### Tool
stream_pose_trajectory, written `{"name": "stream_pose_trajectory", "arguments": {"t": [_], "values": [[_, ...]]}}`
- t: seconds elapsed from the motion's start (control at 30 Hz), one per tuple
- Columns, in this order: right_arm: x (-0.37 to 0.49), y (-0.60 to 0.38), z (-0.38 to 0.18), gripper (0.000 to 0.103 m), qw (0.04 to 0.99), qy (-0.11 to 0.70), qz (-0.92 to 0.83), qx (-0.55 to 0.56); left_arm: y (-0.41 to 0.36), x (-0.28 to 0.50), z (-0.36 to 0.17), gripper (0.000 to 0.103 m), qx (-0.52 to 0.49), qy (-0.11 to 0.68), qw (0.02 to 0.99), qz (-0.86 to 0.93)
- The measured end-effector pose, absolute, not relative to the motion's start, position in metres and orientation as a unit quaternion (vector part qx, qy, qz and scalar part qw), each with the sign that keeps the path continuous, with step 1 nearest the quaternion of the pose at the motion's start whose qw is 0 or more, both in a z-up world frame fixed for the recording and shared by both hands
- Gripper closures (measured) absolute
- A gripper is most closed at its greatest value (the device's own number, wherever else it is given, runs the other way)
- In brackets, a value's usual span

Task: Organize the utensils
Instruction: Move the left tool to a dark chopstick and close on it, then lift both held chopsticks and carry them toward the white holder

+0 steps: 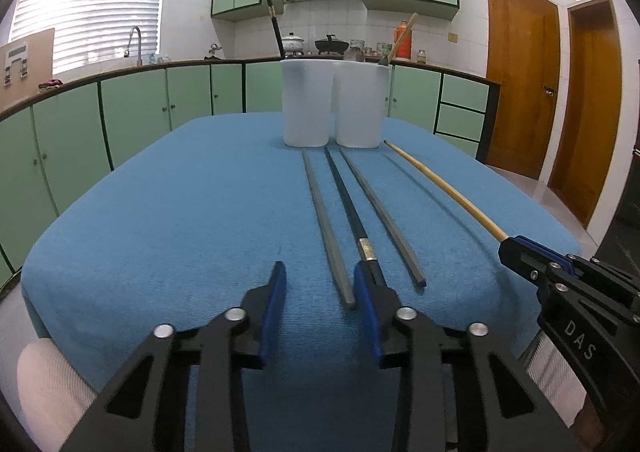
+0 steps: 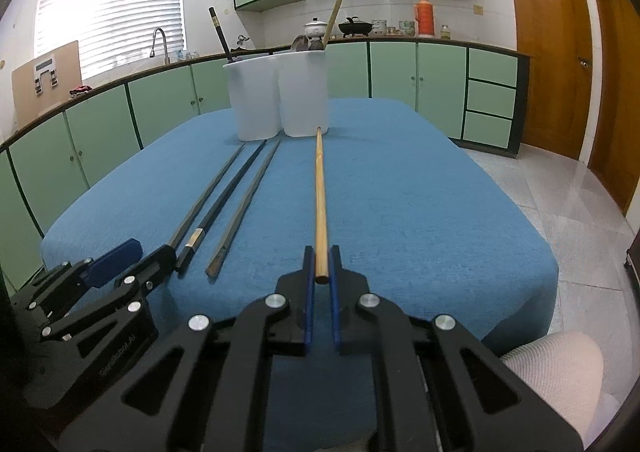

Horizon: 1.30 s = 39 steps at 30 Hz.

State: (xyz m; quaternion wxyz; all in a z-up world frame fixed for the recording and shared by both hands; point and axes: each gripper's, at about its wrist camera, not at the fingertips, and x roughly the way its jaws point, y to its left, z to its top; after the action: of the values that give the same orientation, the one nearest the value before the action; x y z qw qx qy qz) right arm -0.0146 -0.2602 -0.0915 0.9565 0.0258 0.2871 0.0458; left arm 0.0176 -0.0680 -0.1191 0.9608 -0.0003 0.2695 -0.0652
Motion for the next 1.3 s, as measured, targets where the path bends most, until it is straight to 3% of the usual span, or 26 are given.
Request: {"name": "stream_pose_trajectory", "arguments": {"t": [0.23,0.3,0.83,1.3], "values": [[-0.016,-0.261,-0.091,0.097,0.957,0.285,0.047,0.027,-0.073,0.018,-0.119,0.083,0.004,0.269,0.961,-0.061],[-0.017,-0.262,-0.091,0.097,0.957,0.284,0.046,0.028,-0.074,0.019,-0.118,0.094,0.003,0.27,0.961,-0.062],[-0.021,-0.265,-0.084,0.097,0.962,0.268,0.04,0.023,-0.063,0.01,-0.095,0.096,-0.005,0.233,0.972,-0.036],[-0.025,-0.272,-0.038,0.097,0.971,0.232,0.062,0.016,-0.041,-0.001,-0.023,0.097,-0.023,0.145,0.989,-0.024]]}}
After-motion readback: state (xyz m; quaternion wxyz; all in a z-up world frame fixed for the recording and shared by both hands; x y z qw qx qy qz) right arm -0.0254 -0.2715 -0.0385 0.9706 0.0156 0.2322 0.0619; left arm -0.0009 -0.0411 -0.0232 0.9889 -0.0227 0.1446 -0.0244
